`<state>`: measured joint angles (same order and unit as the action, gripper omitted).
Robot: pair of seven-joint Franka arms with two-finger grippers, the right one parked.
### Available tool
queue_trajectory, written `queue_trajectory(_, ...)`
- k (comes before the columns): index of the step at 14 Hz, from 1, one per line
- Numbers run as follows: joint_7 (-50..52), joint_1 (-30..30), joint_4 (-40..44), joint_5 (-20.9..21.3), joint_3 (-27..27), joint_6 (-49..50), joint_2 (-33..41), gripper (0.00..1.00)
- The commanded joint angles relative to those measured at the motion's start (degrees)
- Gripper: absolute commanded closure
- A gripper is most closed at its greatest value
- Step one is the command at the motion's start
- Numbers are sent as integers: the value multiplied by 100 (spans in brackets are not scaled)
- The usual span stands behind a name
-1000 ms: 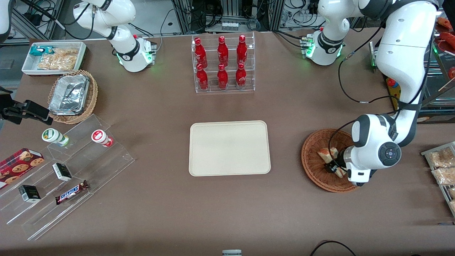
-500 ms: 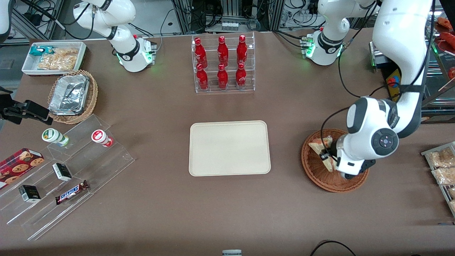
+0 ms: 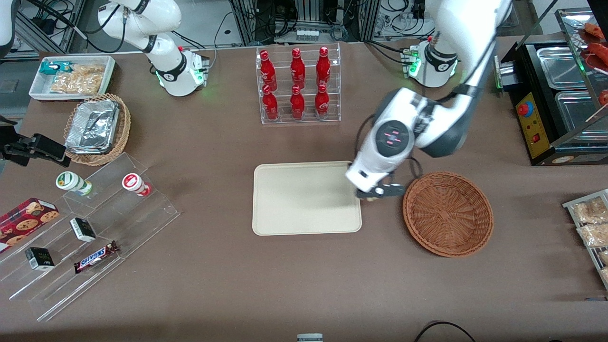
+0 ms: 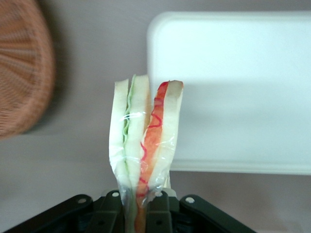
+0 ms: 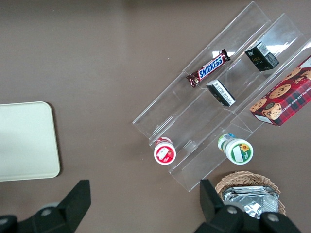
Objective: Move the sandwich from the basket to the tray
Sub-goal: 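Lift the sandwich and carry it over the cream tray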
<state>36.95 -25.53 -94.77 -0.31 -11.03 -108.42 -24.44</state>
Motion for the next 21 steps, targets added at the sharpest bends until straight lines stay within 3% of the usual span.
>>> queue_trajectory(1,346,-547,756,-22,101,23,-743,85)
queue_trajectory(8,682,-945,2145,14,127,-557,-2282,83)
queue_trajectory(10,760,-962,2349,22,127,-566,-2503,75)
queue_trajectory(11,874,-997,2401,31,136,-653,-2556,49)
queue_trajectory(12,919,-1006,2402,57,145,-750,-2557,8)
queue_trajectory(13,971,-1076,2410,284,162,-760,-2548,0)
queue_trajectory(15,1077,-1050,2428,575,154,-777,-2486,0)
queue_trajectory(18,1086,-1033,2569,620,197,-698,-2242,0)
queue_trajectory(21,1034,-1024,2542,602,584,-130,-1741,0)
